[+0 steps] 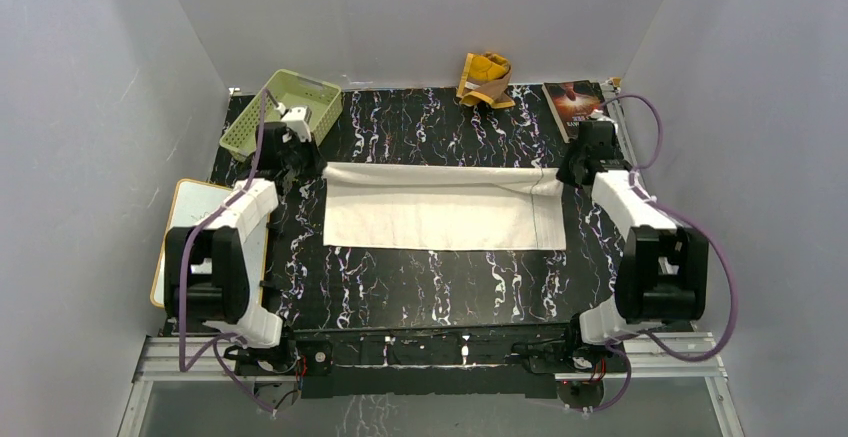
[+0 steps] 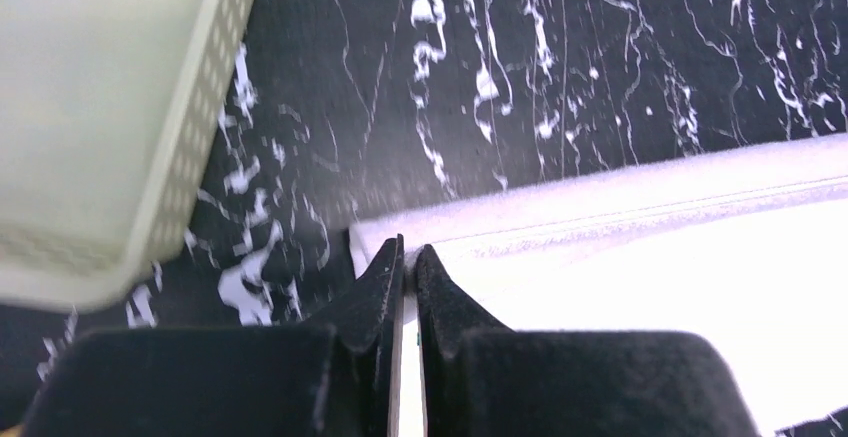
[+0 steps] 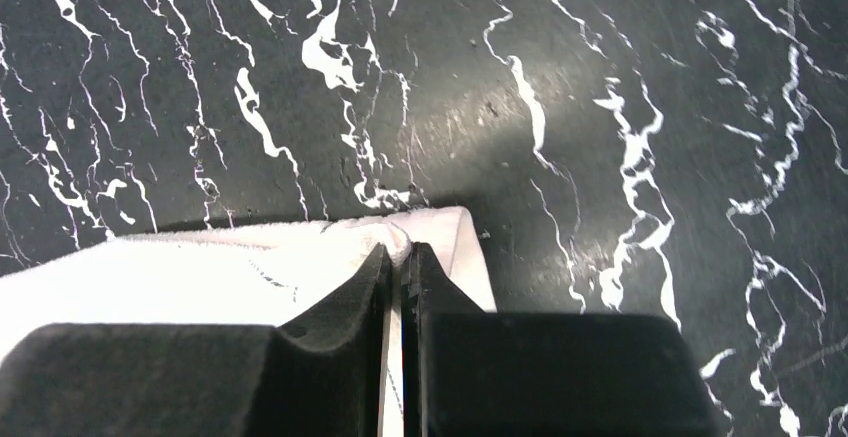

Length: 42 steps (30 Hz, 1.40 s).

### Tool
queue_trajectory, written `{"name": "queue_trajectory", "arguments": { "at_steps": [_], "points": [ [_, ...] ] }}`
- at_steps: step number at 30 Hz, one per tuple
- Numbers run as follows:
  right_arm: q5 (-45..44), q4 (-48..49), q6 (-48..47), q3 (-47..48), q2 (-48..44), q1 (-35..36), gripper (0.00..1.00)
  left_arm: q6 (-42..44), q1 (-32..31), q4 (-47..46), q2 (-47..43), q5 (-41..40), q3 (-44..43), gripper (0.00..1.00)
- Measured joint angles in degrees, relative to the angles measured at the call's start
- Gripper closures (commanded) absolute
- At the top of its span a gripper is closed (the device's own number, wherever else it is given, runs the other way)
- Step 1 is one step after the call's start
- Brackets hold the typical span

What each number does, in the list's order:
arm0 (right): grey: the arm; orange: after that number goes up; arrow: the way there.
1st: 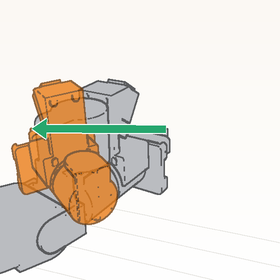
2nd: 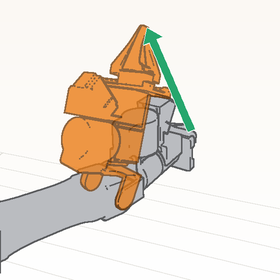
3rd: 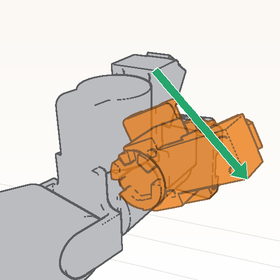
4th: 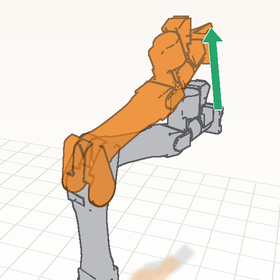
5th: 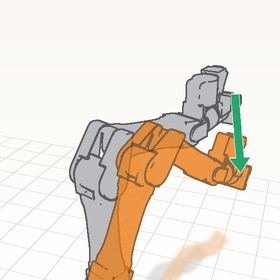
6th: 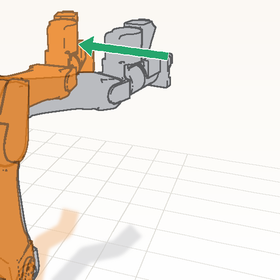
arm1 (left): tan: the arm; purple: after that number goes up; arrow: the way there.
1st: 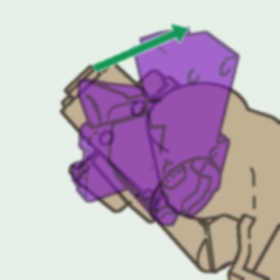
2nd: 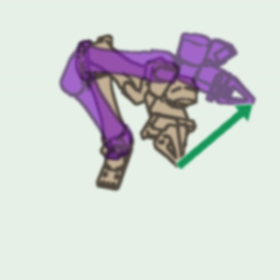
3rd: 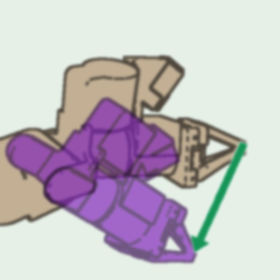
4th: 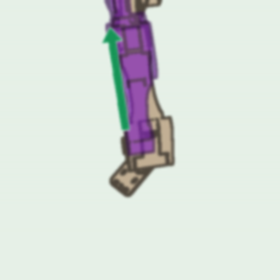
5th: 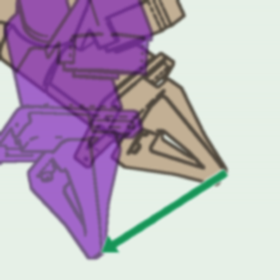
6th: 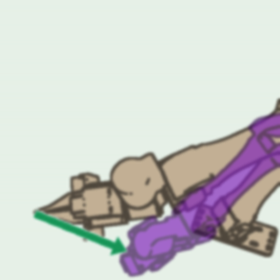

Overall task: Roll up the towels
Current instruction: Fold the towel at the center of the board.

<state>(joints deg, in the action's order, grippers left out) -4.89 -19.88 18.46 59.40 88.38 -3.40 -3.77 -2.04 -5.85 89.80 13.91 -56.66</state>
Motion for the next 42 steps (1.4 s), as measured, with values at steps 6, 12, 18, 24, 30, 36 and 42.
{"name": "queue_trajectory", "arguments": {
  "at_steps": [6,12,18,24,30,36,42],
  "points": [
    [-2.7,2.0,4.1,-7.2,-9.4,0.0,1.0,-4.9,-0.1,-0.3,-10.1,0.1,11.2,1.0],
    [-4.0,2.4,7.6,-10.7,-13.1,0.0,0.97,-8.8,-0.2,0.4,-16.2,-0.2,17.4,1.0],
    [-3.7,1.9,10.1,-13.5,-15.1,0.0,0.95,-11.7,-0.2,1.9,-19.2,-1.1,19.8,1.0],
    [-3.5,-0.1,12.0,-18.6,-23.5,-0.2,0.47,-14.7,-0.2,3.1,-22.8,-1.2,22.0,0.81],
    [-4.0,-4.1,12.4,-21.1,-35.3,-0.5,0.37,-17.6,-0.2,5.5,-28.3,-0.2,24.7,0.61],
    [-5.3,-4.4,12.6,-20.7,-43.3,-0.5,0.44,-16.8,-0.2,6.8,-38.9,0.7,22.8,0.55],
    [2.0,-2.9,12.0,-14.0,-29.7,-0.5,0.58,-15.5,-0.2,7.3,-27.3,6.0,13.0,0.8]
  ]
}}
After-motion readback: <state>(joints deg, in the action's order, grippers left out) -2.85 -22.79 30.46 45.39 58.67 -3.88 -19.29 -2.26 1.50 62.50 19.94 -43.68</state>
